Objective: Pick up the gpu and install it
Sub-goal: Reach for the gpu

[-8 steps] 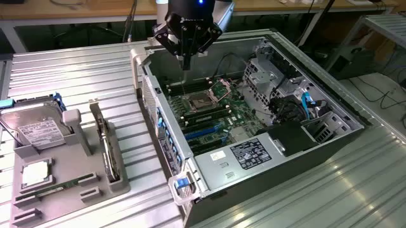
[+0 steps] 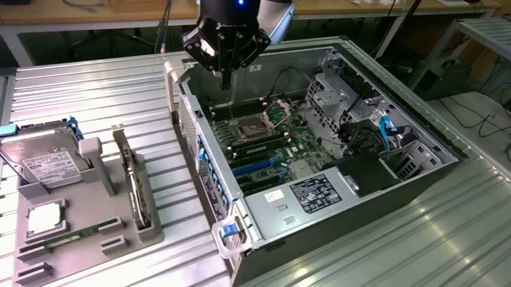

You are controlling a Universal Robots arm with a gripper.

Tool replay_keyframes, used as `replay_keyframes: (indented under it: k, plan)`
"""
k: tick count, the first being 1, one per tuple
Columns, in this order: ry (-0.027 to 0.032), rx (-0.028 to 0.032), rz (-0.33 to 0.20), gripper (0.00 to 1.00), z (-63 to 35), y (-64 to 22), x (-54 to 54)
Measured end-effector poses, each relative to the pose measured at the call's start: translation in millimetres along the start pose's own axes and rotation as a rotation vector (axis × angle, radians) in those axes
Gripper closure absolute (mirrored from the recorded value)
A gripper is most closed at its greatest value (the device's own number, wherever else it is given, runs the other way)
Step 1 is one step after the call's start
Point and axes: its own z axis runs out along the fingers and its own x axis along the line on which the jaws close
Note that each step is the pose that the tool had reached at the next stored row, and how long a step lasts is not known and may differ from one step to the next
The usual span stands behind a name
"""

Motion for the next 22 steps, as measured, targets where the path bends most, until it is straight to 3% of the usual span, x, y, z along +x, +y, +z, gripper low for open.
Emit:
replay_keyframes:
  k: [22]
  plan:
    - [0.0000,0.0000,0.000,0.89,-0.9,-2.4,32.1]
